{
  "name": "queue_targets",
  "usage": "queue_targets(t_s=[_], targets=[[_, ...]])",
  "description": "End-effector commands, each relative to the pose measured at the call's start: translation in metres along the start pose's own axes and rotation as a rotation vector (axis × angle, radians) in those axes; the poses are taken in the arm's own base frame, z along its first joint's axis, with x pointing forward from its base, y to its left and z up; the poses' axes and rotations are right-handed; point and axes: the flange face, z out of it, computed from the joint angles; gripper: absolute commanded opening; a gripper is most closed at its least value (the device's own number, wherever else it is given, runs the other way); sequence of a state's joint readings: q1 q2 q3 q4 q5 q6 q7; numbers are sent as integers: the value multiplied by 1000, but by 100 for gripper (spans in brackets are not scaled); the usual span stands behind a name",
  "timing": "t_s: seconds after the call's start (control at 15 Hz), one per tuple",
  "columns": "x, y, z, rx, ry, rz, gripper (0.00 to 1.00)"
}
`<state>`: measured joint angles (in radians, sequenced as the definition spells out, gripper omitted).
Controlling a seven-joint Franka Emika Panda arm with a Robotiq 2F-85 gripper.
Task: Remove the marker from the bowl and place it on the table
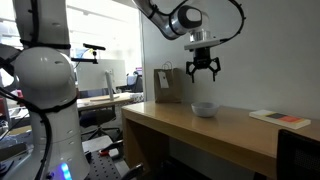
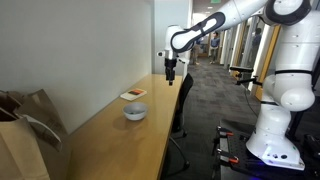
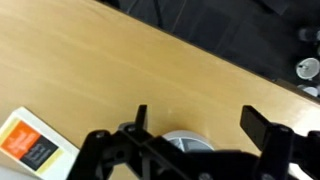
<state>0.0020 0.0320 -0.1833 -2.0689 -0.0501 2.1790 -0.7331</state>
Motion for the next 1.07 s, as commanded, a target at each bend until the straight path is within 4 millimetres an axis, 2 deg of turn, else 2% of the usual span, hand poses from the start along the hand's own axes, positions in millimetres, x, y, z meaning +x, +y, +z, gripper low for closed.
queue_targets(t_s=[0.0,0.13,0.4,0.73,1.0], targets=[[51,14,28,18,1,-116,100],[81,14,50,28,-22,-156,100],[129,17,79,41,-17,-165,100],[169,26,101,65,-14,-192,100],[197,19,131,106,-25,-198,100]])
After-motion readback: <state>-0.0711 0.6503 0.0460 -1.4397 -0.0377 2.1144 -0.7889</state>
